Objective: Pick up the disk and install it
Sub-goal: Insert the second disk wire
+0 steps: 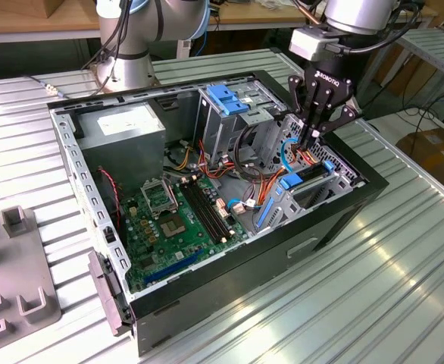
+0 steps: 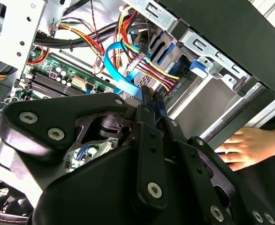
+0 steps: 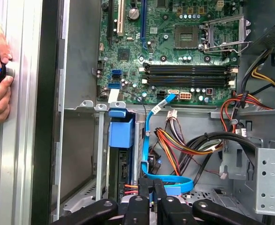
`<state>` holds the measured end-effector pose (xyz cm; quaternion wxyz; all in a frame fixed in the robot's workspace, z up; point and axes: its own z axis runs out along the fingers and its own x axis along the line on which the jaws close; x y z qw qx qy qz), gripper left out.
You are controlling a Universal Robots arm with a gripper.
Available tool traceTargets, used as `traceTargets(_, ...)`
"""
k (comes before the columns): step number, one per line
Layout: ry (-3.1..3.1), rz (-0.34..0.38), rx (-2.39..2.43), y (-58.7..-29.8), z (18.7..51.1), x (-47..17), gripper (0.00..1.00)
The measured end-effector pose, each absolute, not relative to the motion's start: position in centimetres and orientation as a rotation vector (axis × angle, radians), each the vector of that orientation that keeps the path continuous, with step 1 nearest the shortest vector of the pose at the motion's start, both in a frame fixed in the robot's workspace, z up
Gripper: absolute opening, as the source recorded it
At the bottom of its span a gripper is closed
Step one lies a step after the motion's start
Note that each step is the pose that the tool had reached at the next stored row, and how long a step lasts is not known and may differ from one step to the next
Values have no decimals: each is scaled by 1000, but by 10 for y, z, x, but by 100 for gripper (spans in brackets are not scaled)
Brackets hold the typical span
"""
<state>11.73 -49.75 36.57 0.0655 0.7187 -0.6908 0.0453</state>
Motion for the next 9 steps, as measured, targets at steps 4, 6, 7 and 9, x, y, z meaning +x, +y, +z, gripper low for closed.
traceTargets(4, -2086, 133, 2170, -498, 365, 117, 16)
traceTargets(6, -2087, 132, 2171, -498, 365, 117, 16)
traceTargets(7, -2087, 131, 2171, -498, 365, 117, 16)
traceTargets(9, -2087, 130, 2172, -498, 365, 117, 16)
